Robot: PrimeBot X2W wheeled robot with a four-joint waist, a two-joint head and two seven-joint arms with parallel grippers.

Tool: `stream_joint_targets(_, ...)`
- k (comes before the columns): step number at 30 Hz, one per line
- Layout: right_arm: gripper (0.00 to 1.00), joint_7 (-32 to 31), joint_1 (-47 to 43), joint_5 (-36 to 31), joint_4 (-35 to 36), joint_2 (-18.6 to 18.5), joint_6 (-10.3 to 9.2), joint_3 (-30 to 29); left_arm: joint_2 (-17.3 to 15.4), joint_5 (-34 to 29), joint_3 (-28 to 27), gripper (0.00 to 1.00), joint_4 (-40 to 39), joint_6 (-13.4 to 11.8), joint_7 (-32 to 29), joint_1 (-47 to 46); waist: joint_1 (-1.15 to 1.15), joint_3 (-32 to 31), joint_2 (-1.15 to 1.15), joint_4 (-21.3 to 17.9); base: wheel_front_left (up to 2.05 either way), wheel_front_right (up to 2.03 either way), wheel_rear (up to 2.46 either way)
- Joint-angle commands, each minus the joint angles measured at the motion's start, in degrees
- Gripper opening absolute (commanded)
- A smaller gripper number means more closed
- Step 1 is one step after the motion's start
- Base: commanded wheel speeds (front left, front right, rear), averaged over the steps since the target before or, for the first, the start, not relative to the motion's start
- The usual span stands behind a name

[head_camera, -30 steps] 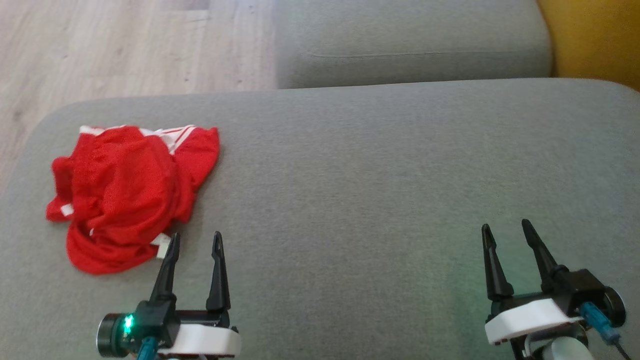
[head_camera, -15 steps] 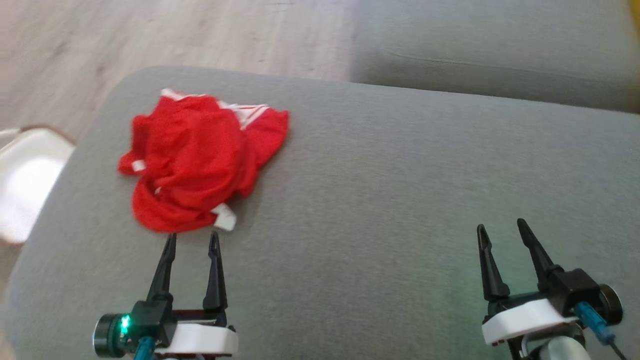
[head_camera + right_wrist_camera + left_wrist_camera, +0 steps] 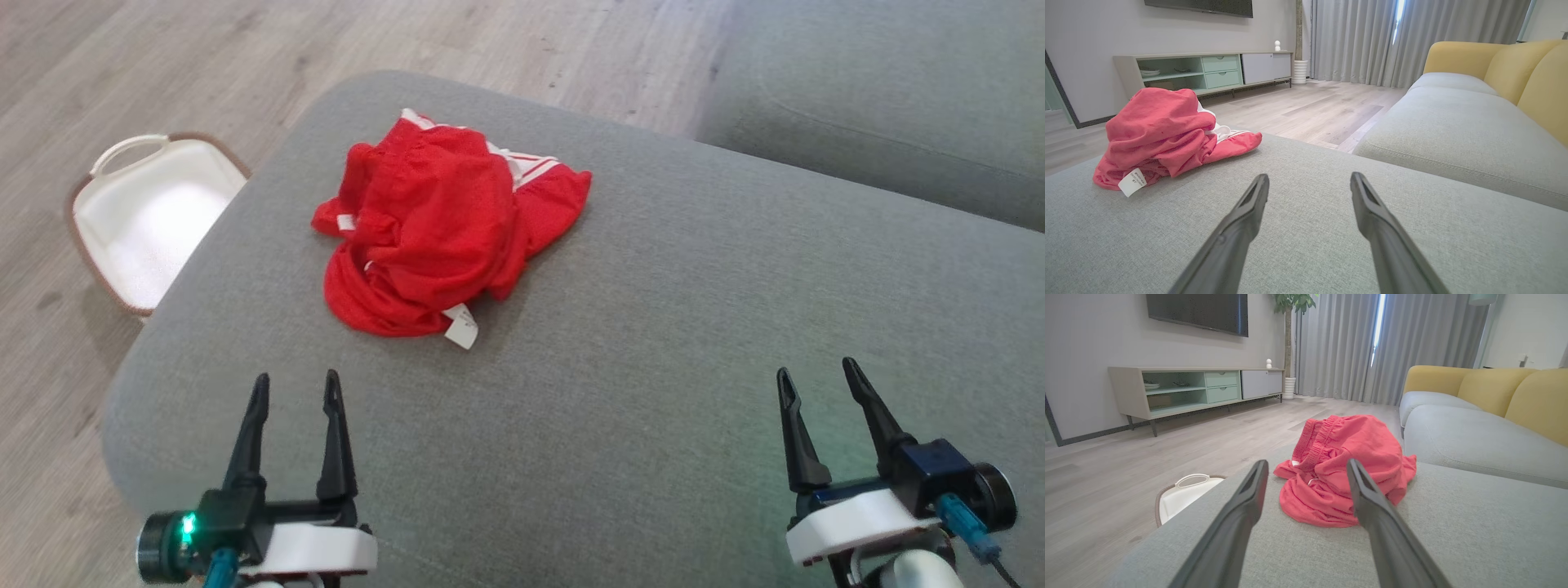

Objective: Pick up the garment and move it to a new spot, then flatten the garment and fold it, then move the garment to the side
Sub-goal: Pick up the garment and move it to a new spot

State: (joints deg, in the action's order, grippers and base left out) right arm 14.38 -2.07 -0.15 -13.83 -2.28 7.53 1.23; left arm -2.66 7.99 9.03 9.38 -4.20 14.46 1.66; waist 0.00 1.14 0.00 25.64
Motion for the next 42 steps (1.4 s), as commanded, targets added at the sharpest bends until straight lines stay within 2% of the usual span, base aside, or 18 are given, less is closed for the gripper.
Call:
stream_joint_targets(1,1.00,0.62,1.32,-0.39,1.55,-0.60,-0.04,1.14,-0.21,-0.48,-2.18,1.00,-2.07,-0.44,0.54,-1.35,0.00,0.19,0.00,0.67,0.00,0.00,0.00)
stream_joint_targets(8,1.00,0.62,1.36,-1.29,2.22,-0.60,-0.04,1.03,-0.25,-2.76,-4.74,1.00,-4.94,-0.22,0.54,-3.89,0.00,1.94,0.00,1.62,0.00,0.00,0.00)
stream_joint_targets(14,1.00,0.62,2.20,-5.10,3.09,-0.60,-0.04,0.59,-2.51,-5.74,-5.46,1.00,-7.09,3.58,0.54,-13.98,0.00,6.70,0.00,2.07,0.00,0.00,0.00)
stream_joint_targets(15,1.00,0.62,2.91,-6.93,3.51,-0.60,-0.04,0.13,-3.04,-5.80,-5.63,1.00,-6.81,4.97,0.54,-19.01,0.00,8.81,0.00,2.10,0.00,0.00,0.00)
stream_joint_targets(18,1.00,0.62,4.35,-8.91,4.34,-1.83,-0.04,-0.03,-3.26,-5.51,-6.12,1.00,-4.32,6.35,0.54,-27.69,0.00,12.49,0.00,1.96,0.00,0.00,0.00)
stream_joint_targets(21,1.00,0.62,6.33,-9.59,5.36,-4.23,-0.04,0.46,-3.53,-5.36,-6.01,1.00,2.50,7.56,0.54,-36.84,0.00,16.47,0.00,1.29,0.00,0.00,0.00)
stream_joint_targets(25,1.00,0.62,8.67,-9.85,6.71,-7.48,-0.04,0.25,-3.51,-5.56,-4.51,1.00,16.61,8.53,-0.25,-49.84,0.00,21.25,0.00,0.79,0.00,0.00,0.00)
stream_joint_targets(30,1.00,0.62,9.64,-9.99,8.02,-10.02,-0.04,0.30,-2.67,-4.09,-3.69,1.00,31.83,9.43,-7.67,-63.00,0.00,25.27,0.00,-0.02,0.00,0.00,0.00)
stream_joint_targets(35,1.00,0.62,10.89,-9.68,8.18,-10.91,-0.04,1.23,-2.56,0.55,-3.36,1.00,45.99,11.23,-20.45,-69.18,0.00,26.88,0.00,-2.29,0.00,0.00,0.00)
stream_joint_targets(39,1.00,0.62,12.01,-9.63,8.07,-10.51,-0.04,2.17,-5.12,1.41,-3.26,1.00,52.72,11.43,-24.24,-70.93,0.00,27.33,0.00,-4.13,0.00,0.00,0.00)
stream_joint_targets(42,1.00,0.62,12.27,-9.59,7.98,-10.24,-0.04,2.19,-5.85,1.79,-3.47,1.00,55.57,11.35,-25.40,-71.05,0.00,27.47,0.00,-4.65,0.00,0.00,0.00)
